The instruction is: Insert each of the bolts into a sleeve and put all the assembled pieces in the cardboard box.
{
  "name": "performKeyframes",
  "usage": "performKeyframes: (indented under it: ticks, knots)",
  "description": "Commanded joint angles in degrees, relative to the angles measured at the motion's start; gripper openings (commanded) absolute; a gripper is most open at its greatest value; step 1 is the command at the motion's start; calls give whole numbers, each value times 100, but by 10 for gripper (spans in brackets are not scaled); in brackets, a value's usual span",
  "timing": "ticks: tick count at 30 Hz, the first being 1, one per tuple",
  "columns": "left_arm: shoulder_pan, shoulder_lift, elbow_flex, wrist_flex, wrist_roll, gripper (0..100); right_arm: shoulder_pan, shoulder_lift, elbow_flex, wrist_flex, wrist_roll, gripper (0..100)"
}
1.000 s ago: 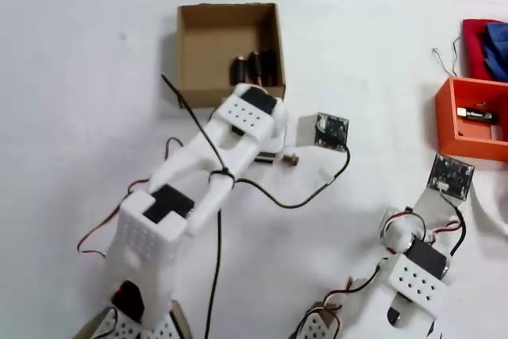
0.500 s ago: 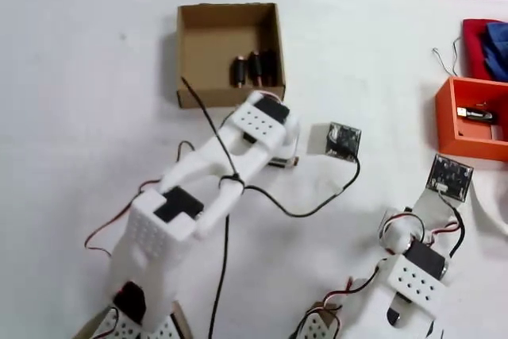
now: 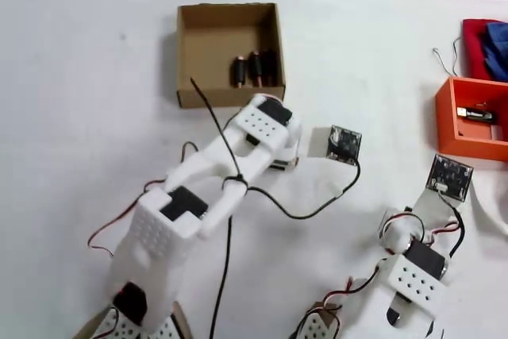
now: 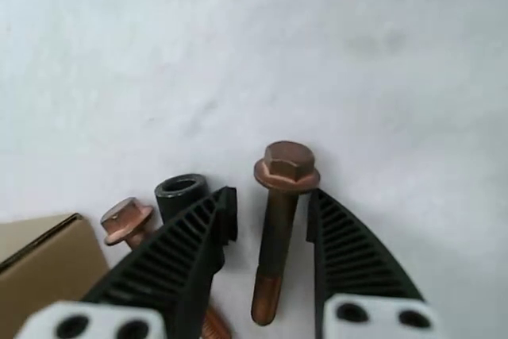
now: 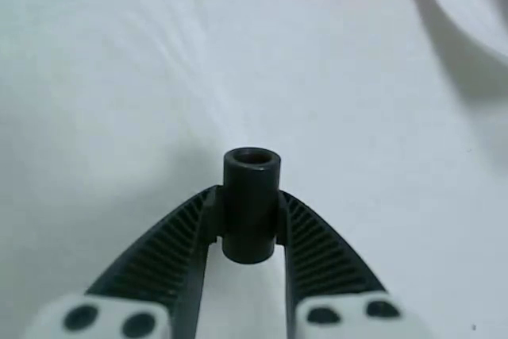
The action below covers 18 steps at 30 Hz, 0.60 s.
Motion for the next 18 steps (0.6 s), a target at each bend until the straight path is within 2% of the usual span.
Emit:
performKeyframes:
  ticks: [1, 6, 10, 18]
  knots:
    - [246, 70, -92, -105, 0, 168, 66, 13, -26, -92, -35, 21]
    - [299, 70, -92, -105, 0, 149, 66, 13, -26, -92, -35, 21]
    - [290, 79, -84, -105, 0, 25, 66, 13, -26, -92, -35, 21]
    - [290, 79, -66, -88, 0, 53, 66, 13, -26, -92, -35, 21]
